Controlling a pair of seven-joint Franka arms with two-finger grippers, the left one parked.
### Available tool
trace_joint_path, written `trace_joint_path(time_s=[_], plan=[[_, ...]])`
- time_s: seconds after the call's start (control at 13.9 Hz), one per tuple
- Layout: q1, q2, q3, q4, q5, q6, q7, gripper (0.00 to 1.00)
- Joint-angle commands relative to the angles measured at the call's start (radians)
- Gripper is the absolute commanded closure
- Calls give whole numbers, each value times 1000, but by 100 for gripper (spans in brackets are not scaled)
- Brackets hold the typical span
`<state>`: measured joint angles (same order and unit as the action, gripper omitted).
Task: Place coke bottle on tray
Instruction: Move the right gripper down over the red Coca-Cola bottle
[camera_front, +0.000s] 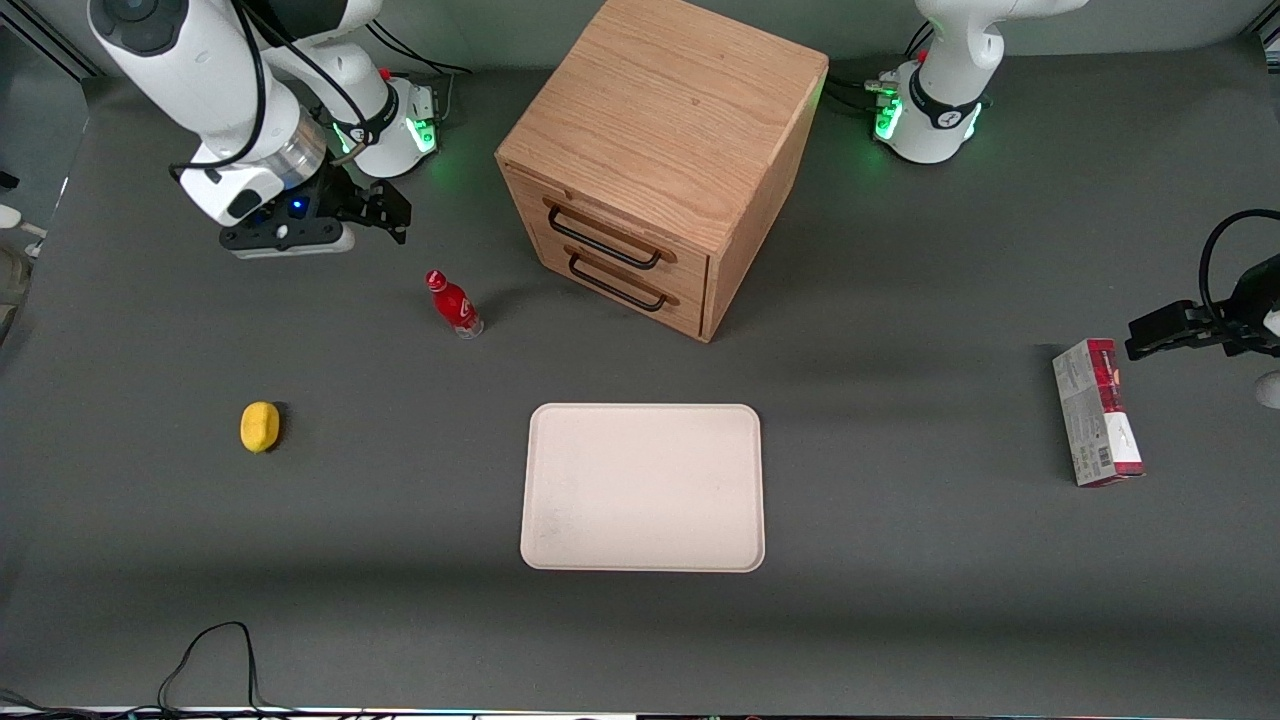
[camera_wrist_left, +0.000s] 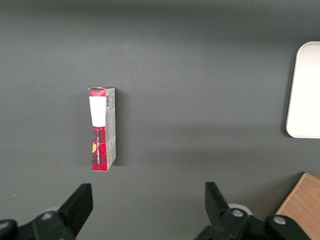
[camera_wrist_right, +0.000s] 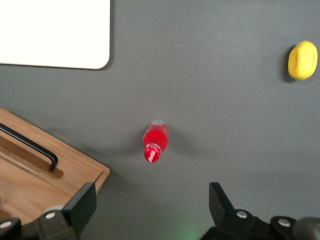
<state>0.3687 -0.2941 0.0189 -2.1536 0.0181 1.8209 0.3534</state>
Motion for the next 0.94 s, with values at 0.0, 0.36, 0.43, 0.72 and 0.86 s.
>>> trace_joint_path(time_s=[0.0, 0.36, 0.43, 0.72, 0.86], plan=[[41, -69, -14, -88, 17, 37, 19, 0], [65, -53, -16, -123, 17, 54, 21, 0], [65, -51, -16, -158, 16, 90, 21, 0], [65, 22, -17, -281, 16, 305, 22, 0], [65, 70, -16, -288, 11, 348, 22, 0]])
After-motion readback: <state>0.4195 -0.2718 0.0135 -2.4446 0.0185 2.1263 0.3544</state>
